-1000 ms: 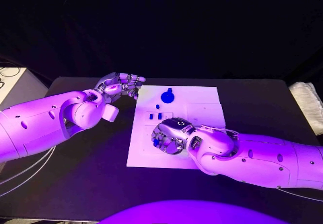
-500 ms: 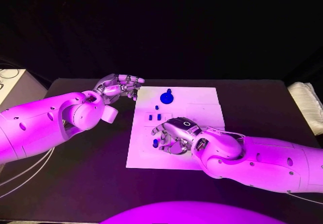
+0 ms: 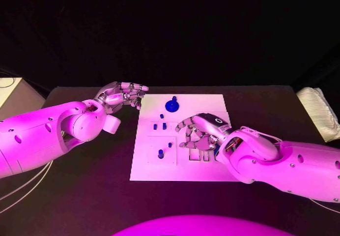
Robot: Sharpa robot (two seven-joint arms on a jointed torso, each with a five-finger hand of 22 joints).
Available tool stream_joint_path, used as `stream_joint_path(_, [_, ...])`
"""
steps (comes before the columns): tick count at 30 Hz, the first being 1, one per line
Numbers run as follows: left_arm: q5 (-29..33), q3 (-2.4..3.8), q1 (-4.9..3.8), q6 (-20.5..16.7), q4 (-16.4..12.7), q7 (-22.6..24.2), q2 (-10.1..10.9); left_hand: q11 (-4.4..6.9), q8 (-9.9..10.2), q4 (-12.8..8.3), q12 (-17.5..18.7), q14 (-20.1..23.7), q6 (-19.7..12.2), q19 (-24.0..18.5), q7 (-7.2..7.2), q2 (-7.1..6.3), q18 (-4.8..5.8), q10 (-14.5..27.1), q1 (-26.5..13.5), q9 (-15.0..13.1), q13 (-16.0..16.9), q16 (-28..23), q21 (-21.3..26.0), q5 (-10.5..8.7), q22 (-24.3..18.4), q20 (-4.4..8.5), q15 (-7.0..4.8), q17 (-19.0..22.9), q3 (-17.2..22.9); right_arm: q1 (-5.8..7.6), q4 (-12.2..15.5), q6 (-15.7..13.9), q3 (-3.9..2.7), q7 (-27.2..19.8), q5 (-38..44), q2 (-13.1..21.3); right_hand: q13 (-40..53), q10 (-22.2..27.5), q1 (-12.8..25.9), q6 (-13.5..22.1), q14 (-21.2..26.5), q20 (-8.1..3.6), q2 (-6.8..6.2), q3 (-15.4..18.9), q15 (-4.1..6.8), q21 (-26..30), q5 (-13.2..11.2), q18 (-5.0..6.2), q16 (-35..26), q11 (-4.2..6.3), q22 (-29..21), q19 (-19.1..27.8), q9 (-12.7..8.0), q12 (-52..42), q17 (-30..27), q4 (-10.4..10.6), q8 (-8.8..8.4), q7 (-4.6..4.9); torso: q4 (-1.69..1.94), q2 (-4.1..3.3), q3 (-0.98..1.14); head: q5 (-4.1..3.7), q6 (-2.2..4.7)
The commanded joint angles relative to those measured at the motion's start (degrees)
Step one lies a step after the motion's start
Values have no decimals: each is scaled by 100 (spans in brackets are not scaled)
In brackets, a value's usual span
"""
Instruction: Assemble the parts on the task board
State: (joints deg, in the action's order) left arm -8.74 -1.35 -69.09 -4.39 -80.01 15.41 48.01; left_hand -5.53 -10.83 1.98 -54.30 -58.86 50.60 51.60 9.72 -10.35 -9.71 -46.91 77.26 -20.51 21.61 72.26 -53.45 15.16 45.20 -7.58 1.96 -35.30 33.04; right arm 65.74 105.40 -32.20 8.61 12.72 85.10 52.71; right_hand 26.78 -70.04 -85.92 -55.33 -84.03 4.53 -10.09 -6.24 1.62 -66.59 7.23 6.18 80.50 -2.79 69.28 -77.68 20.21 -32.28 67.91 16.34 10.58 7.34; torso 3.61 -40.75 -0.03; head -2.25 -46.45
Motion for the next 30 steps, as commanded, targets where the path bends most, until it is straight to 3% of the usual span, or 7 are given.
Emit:
stream_joint_path(1, [-22, 3, 5, 95, -49, 44, 26, 3, -7, 4, 9, -10, 1, 29, 11, 52, -83, -10, 2, 0, -6, -37, 37, 2, -9, -23, 0, 15, -18, 122, 59, 246, -6, -177, -1469, 290, 1500, -137, 327, -88, -255, -24, 82, 73, 47, -154, 61, -102, 122, 62, 166, -122, 57, -1539, 196, -28, 152, -38, -20, 10, -17, -97, 36])
stream_joint_path(3, [-22, 3, 14, 89, -100, 62, 64, 2, -6, 6, 10, 1, -1, 29, 11, 48, -83, -8, -1, 1, -8, -44, 40, 1, -10, -23, 0, 31, -22, 193, 116, 415, -6, -87, -1737, 558, 4275, -992, 687, -147, -336, -42, 119, 229, 43, -428, 185, -164, 351, 79, 434, -282, 183, -4071, 643, 19, 343, -68, -32, 14, -20, -132, 51])
stream_joint_path(5, [-21, 3, 31, 87, -152, 76, 102, 1, -5, 9, 11, 2, -3, 29, 12, 42, -82, -6, -7, 1, -9, -45, 44, 0, -12, -24, 1, 31, -28, 232, 177, 544, -4, 16, -1853, 785, 5043, -1258, 911, -143, -384, -50, 182, 329, 49, -571, 251, -195, 491, 89, 579, -362, 275, -4725, 941, 25, 452, -85, -40, 18, -19, -149, 53])
stream_joint_path(9, [-21, 3, 65, 87, -246, 96, 160, 1, -5, 9, 11, 2, -3, 29, 12, 42, -82, -6, -7, 1, -9, -45, 44, 0, -12, -24, 1, 31, -28, 259, 312, 703, 26, 203, -1895, 1132, 5195, -1278, 1130, -129, -394, -52, 252, 420, 51, -603, 440, -202, 539, 93, 625, -383, 328, -4839, 1030, 34, 517, -94, -12, 16, -20, -214, 53])
stream_joint_path(18, [-20, 3, 129, 89, -424, 114, 291, 0, -2, 15, 12, 1, -8, 28, 13, 34, -82, -2, -17, 3, -12, -46, 50, -1, -16, -24, 3, 25, -38, 254, 579, 841, 129, 680, -1345, 1785, 5425, -1390, 1366, -189, -436, -69, 229, 687, 73, -766, 473, -239, 644, 125, 786, -472, 408, -5009, 1286, 47, 648, -135, -40, 23, -22, -287, 60])
stream_joint_path(27, [-20, 3, 157, 88, -462, 117, 336, -1, 0, 20, 11, -1, -11, 28, 13, 31, -81, -1, -22, 4, -14, -45, 55, -1, -18, -25, 4, 19, -43, 47, 626, 795, 230, 1092, -730, 1852, 5667, -1536, 1650, -243, -462, -98, 265, 1157, 105, -894, 523, -270, 715, 166, 921, -543, 492, -5189, 1465, 57, 798, -184, -38, 28, -19, -296, 61])
stream_joint_path(30, [-20, 3, 161, 89, -470, 117, 343, -1, 0, 20, 11, -1, -11, 28, 13, 31, -81, -1, -22, 4, -14, -45, 55, -1, -18, -25, 4, 19, -43, 16, 602, 805, 236, 1195, -632, 1831, 5763, -1602, 1735, -299, -470, -109, 284, 1264, 119, -933, 508, -279, 732, 186, 962, -564, 525, -5267, 1512, 62, 866, -210, -32, 25, -32, -332, 63])
